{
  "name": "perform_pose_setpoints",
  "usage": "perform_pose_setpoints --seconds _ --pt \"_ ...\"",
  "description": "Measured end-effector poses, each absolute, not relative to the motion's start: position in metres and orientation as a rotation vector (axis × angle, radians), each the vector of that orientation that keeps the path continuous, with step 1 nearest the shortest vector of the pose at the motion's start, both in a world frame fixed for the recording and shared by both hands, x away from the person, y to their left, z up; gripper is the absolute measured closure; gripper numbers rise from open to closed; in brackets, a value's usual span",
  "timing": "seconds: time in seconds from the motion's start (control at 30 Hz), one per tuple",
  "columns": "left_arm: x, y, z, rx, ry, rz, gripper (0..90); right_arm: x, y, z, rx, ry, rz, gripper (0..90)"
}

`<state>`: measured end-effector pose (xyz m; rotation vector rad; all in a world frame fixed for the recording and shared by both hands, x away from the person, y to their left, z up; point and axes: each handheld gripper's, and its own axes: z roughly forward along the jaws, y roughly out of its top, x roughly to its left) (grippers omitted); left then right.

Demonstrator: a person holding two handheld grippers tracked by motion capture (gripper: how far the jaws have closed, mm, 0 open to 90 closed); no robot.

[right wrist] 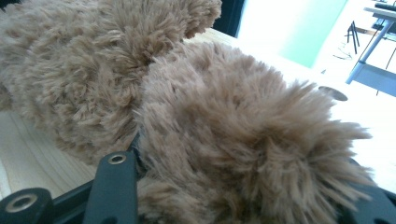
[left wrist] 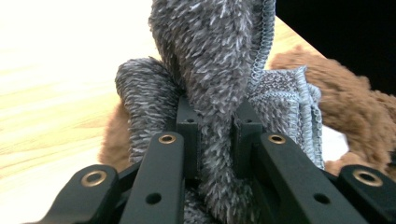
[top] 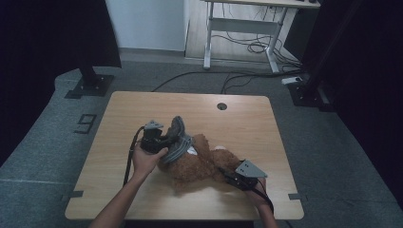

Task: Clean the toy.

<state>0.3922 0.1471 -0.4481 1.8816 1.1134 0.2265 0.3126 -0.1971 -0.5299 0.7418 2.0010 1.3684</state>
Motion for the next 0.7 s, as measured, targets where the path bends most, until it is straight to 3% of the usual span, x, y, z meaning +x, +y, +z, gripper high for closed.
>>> perform_pose_setpoints --seconds 0.13,0.33,0.7 --pt "0.393 0.150 -0.441 1.859 1.116 0.214 77.3 0.313 -0.197 -0.530 0.738 2.000 1.369 46.0" --pt "0.380 0.119 -0.421 1.876 0.998 0.202 77.2 0.313 -0.198 -0.530 0.739 2.001 1.375 45.9" --pt "0.364 0.009 -0.416 1.994 0.789 0.117 77.3 0.313 -0.198 -0.530 0.755 1.999 1.377 45.8"
